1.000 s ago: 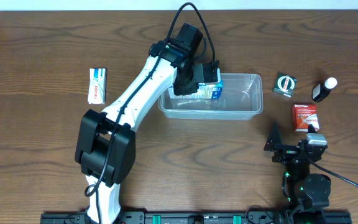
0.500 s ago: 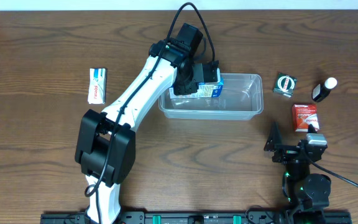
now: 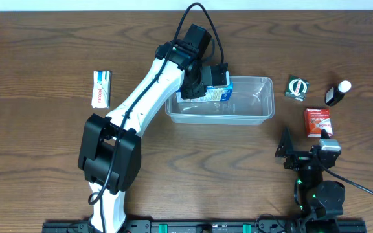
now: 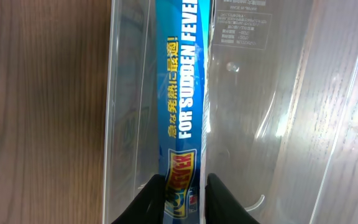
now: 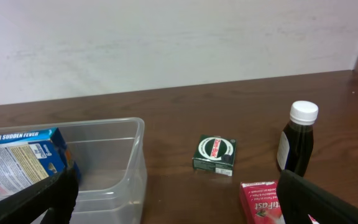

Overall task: Pack container
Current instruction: 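Lower the blue box upright into the container's left end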

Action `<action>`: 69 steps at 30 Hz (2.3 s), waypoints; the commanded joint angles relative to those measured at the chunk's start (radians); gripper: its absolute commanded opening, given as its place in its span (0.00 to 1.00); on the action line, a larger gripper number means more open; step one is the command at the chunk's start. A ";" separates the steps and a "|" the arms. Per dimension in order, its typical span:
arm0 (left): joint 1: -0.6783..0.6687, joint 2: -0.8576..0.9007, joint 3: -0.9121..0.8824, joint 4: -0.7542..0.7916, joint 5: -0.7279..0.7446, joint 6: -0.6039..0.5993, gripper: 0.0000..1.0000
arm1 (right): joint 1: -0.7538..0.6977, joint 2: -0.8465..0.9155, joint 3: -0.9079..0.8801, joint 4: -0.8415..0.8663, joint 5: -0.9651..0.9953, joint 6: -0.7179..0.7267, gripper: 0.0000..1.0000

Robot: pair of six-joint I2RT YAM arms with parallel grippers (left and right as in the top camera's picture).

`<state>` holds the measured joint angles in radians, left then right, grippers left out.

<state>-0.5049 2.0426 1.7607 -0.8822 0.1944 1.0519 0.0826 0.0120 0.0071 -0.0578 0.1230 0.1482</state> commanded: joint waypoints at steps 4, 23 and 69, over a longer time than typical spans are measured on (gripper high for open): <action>0.004 -0.004 0.003 -0.002 -0.005 0.009 0.23 | -0.012 -0.006 -0.002 -0.004 -0.003 -0.011 0.99; 0.004 -0.003 -0.016 0.005 -0.005 0.009 0.39 | -0.012 -0.006 -0.002 -0.004 -0.003 -0.011 0.99; 0.038 0.037 -0.016 0.018 -0.008 0.010 0.19 | -0.012 -0.006 -0.002 -0.004 -0.003 -0.011 0.99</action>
<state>-0.4759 2.0594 1.7561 -0.8631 0.1940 1.0519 0.0826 0.0120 0.0071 -0.0578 0.1230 0.1482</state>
